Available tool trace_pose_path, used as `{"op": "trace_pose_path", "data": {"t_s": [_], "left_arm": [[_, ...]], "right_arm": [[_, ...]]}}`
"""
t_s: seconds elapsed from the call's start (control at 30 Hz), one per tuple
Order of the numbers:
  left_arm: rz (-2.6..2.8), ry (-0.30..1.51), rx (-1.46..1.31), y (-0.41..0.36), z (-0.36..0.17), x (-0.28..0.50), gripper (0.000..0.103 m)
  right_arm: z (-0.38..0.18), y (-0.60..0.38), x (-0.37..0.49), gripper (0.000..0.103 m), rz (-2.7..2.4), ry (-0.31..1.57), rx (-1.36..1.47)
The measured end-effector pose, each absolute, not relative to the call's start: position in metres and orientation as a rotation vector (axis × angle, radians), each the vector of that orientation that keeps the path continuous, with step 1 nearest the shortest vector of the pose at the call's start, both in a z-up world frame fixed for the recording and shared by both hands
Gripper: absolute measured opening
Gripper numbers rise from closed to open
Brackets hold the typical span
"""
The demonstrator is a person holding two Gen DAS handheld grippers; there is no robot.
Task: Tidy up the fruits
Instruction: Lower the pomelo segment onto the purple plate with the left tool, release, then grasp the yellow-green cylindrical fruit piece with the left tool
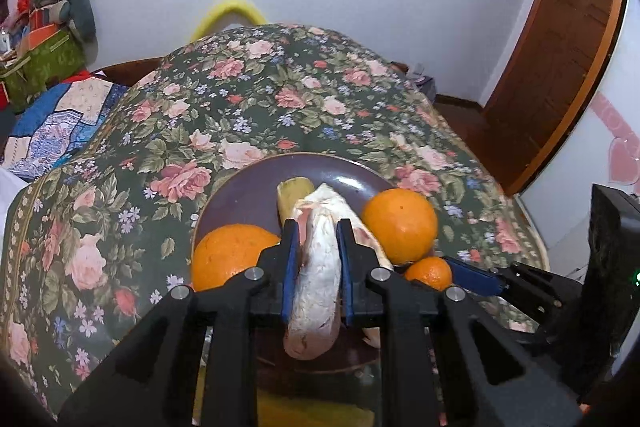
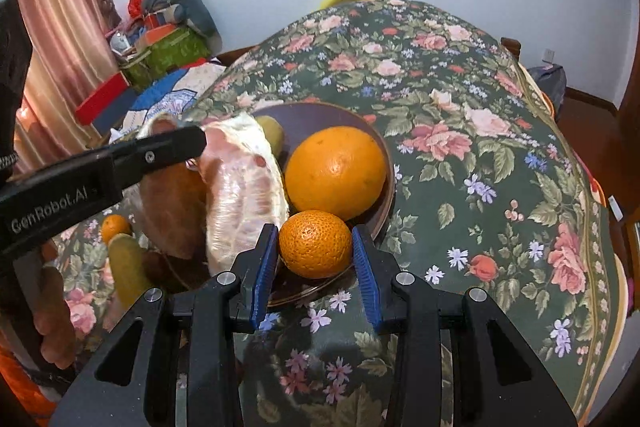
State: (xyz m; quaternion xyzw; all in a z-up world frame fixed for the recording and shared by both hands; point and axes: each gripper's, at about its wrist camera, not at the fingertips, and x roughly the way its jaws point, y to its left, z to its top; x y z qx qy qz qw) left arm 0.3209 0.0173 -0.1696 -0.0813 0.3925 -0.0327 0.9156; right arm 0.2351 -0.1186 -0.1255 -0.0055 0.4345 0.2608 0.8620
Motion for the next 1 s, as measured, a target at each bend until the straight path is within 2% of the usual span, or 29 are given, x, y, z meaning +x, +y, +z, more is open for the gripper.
{"op": "trace_pose_path", "data": {"t_s": [0.07,0.13,0.27,0.33,0.37,0.5,1.0], "left_arm": [[-0.064,0.821,-0.166,0.017,-0.174,0.326,0.02],[-0.064,0.833,-0.164,0.017,-0.176,0.329,0.029],[-0.092,0.832,-0.18,0.016,-0.177,0.327,0.039],[-0.094,0.82,-0.177,0.015,-0.174,0.324,0.053],[-0.086,0.811,-0.172,0.014,-0.172,0.322,0.056],[-0.083,0.784,-0.16,0.016,-0.161,0.312,0.057],[-0.044,0.753,-0.164,0.035,-0.128,0.255,0.057]], "right_arm": [[-0.127,-0.118,0.236,0.035,0.551,0.911,-0.006],[-0.127,-0.119,0.237,0.035,0.553,0.912,-0.009],[-0.126,-0.118,0.236,0.036,0.555,0.913,-0.013],[-0.126,-0.119,0.236,0.037,0.55,0.911,-0.02],[-0.125,-0.12,0.235,0.039,0.547,0.91,-0.02],[-0.119,-0.124,0.231,0.048,0.535,0.893,-0.014],[-0.077,-0.134,0.185,0.048,0.51,0.823,-0.04]]}}
